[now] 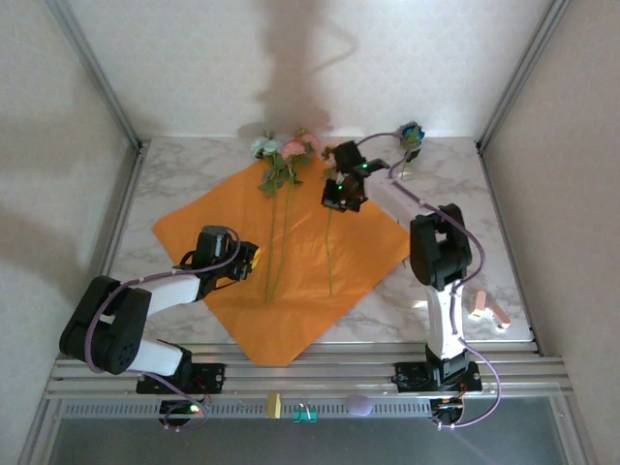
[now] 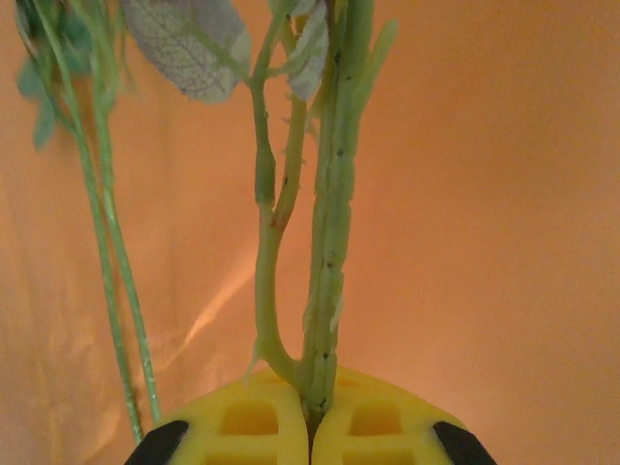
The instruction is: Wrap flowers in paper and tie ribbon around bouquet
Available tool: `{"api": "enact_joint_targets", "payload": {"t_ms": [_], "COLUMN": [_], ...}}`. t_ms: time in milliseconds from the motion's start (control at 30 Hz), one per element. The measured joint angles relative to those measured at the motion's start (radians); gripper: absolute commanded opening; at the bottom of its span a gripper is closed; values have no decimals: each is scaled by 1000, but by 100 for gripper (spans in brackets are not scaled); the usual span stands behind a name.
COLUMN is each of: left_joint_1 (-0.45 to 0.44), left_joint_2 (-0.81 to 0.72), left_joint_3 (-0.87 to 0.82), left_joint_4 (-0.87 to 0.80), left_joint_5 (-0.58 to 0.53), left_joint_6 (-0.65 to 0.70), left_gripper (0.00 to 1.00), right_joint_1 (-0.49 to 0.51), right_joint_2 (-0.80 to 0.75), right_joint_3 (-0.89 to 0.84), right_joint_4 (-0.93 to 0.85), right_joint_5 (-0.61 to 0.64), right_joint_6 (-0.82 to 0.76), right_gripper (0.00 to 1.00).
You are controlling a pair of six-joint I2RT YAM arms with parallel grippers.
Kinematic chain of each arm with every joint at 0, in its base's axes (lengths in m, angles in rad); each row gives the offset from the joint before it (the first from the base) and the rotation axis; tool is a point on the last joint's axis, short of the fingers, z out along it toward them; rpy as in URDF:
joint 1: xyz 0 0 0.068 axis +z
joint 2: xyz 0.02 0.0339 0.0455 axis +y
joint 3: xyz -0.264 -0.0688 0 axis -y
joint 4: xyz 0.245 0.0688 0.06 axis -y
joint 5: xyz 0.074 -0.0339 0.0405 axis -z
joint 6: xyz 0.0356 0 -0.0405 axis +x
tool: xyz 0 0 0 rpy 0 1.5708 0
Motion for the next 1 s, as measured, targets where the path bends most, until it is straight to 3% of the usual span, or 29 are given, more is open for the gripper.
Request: {"api": "enact_joint_targets", "payload": {"t_ms": [500,633,800,900,1000], "left_joint_1": [0,0,0,0,0], "left_joint_2": [-19,-27,-38,-42,-42], "left_joint_3": [-31,-34,-34,-34,-35], "left_joint_4": [3,3,3,3,3], "left_joint_5": [1,1,0,0,0], "left_joint_6": [0,0,0,0,0], "left_gripper": [20,20,20,20,20], "right_joint_1": [76,91,93,86,51], "right_joint_2": [374,404,392,315,180], "right_joint_3": [407,423,414,342,265], "right_joint_4": [35,54,59,47,29], "right_joint_5": [-113,-138,-120,-82,-47], "right_joint_6": [42,43,12,-15,-45], "right_gripper": [0,19,52,59,59]}}
